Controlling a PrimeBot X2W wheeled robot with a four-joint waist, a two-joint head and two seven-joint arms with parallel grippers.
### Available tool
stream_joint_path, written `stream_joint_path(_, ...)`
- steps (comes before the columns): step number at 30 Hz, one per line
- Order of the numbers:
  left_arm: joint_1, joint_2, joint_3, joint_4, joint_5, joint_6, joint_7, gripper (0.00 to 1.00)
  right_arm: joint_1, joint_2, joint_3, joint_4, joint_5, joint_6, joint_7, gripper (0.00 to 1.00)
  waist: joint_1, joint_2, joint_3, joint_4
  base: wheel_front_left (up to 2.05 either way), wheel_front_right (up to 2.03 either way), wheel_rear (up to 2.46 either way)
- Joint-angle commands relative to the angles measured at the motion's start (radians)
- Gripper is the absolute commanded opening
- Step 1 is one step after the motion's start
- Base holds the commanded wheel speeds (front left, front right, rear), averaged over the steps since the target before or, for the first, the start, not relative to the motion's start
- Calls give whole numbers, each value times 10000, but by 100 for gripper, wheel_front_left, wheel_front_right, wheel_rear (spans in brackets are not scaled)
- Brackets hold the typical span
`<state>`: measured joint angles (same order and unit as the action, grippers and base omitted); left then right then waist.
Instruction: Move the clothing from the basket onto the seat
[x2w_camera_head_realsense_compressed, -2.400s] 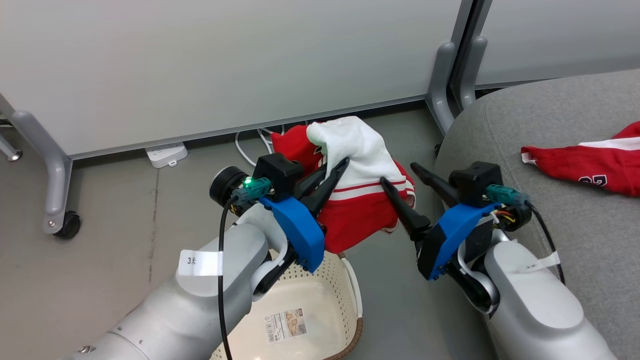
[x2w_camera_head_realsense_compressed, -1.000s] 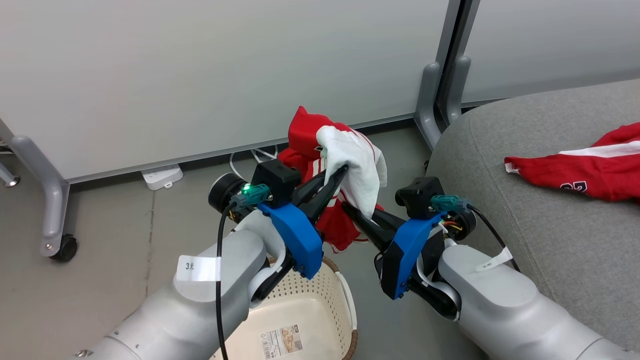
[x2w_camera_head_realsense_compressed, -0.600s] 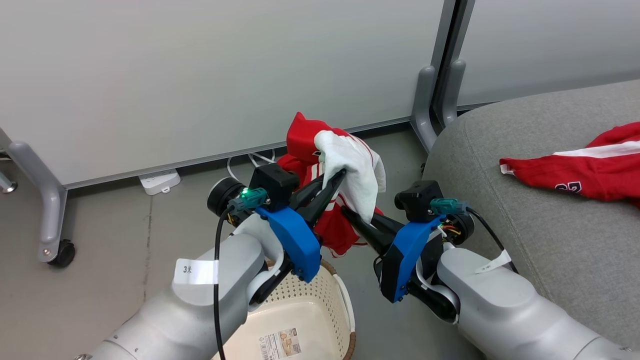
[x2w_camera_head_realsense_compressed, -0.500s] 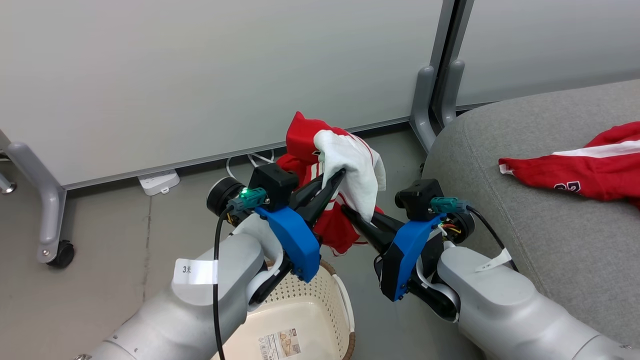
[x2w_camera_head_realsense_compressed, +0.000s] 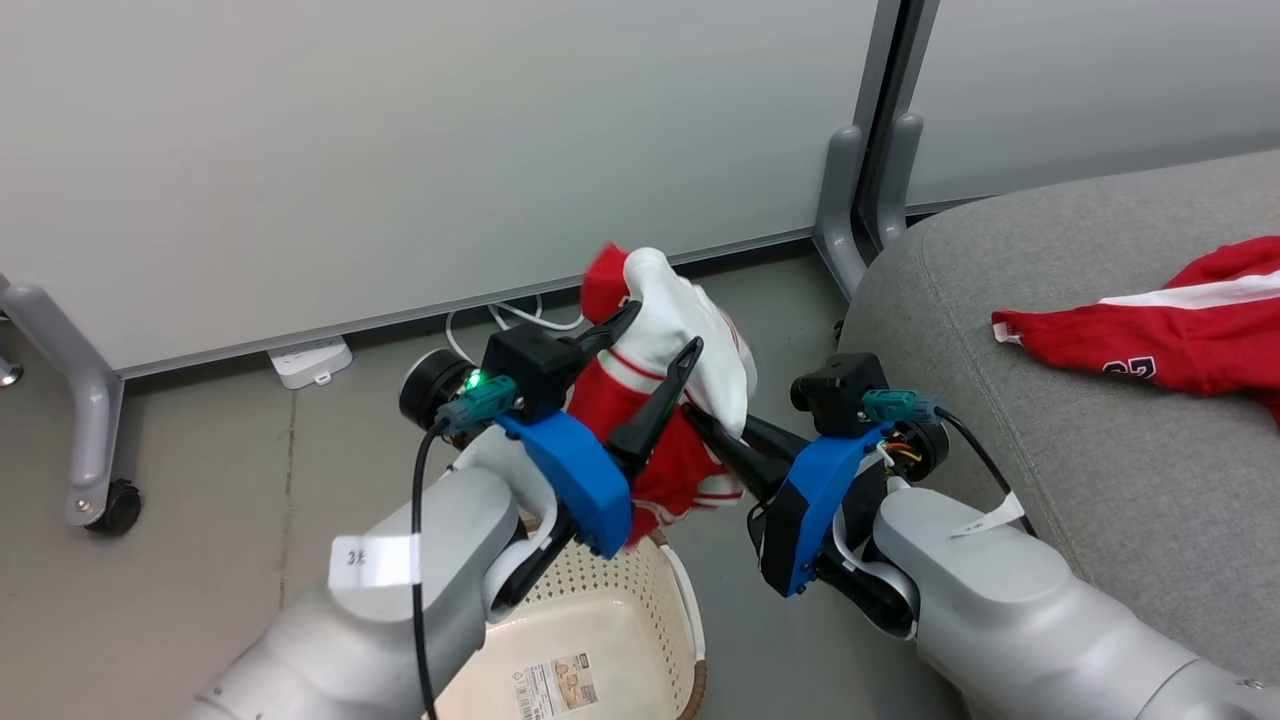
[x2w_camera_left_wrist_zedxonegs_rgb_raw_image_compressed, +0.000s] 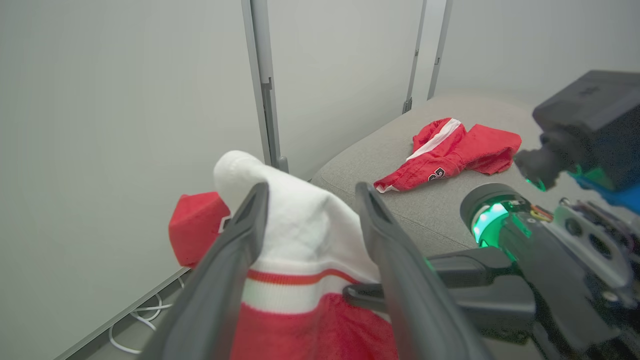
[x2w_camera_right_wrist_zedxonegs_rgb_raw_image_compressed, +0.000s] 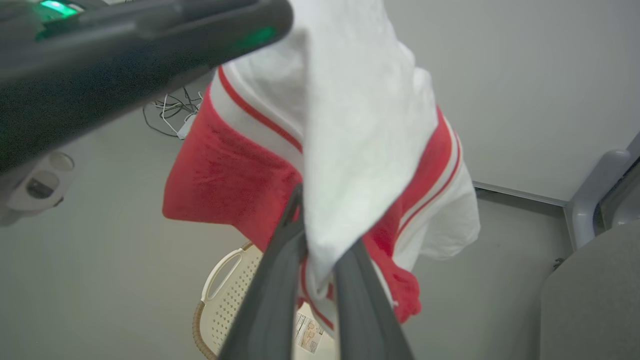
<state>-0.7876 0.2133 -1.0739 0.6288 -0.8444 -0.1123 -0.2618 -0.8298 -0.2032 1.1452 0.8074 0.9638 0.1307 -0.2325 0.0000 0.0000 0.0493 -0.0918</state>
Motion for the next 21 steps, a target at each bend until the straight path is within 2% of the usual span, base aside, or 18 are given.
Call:
stream_joint_path(1, 350, 119, 274, -203, 176, 120, -47, 100, -164, -28, -15, 18, 72, 1, -99, 0, 0, 0, 28, -18, 0, 0, 0)
stream_joint_path(5, 1520, 343, 1648, -1305, 869, 523, -37, 100, -225, -74, -62, 2, 150, 1, -195, 0, 0, 0, 108, -38, 0, 0, 0)
stream_joint_path(9, 3015, 481, 3016, -2441, 1776, 681, -37, 100, -173, -161, -121, 8, 172, 1, -278, 0, 0, 0, 172, 1, 0, 0, 0)
stream_joint_path(15, 4891, 380, 4805, -3716, 3409, 591, -37, 100, -21, -349, -307, 33, 196, 1, -307, 0, 0, 0, 223, 150, 0, 0, 0)
stream_joint_path(21, 5953, 189, 5928, -3983, 4199, 365, -37, 100, 169, -406, -418, 55, 175, 1, -332, 0, 0, 0, 168, 212, 0, 0, 0)
